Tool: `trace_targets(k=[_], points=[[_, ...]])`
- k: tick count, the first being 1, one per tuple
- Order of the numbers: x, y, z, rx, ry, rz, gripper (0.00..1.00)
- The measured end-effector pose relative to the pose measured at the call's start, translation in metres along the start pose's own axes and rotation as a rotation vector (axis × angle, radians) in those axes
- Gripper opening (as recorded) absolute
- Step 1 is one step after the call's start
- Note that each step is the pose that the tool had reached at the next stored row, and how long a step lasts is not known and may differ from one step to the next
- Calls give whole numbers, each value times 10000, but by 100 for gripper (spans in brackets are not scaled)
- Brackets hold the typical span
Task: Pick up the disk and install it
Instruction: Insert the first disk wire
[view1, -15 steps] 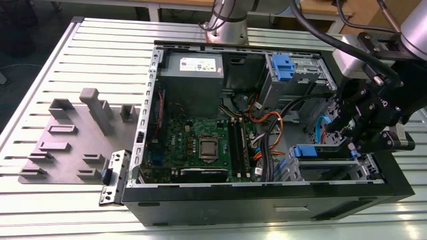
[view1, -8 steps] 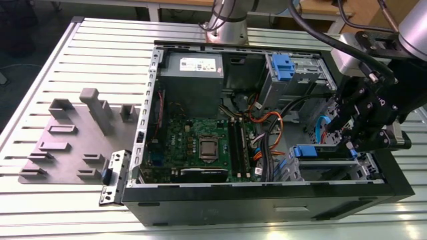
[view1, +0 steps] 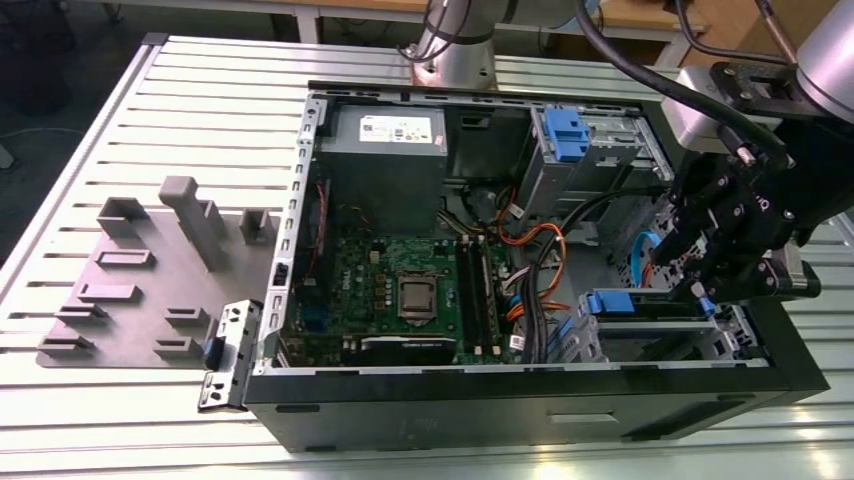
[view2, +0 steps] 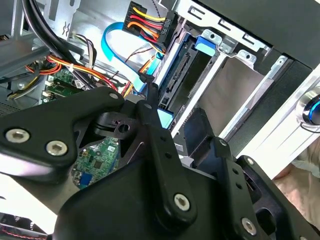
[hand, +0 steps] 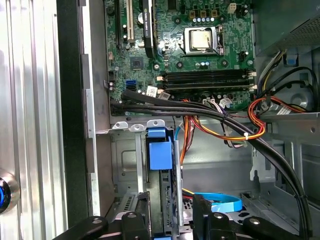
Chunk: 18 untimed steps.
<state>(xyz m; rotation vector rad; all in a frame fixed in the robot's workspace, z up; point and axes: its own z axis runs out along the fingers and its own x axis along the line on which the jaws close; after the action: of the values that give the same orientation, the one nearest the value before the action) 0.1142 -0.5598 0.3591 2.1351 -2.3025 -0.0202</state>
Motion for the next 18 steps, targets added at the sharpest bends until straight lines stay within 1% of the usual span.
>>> trace_targets(k=[10,18], points=[[1,0,-5,-1,-4,-1,48],[0,1,-78,0,-6,0,48]])
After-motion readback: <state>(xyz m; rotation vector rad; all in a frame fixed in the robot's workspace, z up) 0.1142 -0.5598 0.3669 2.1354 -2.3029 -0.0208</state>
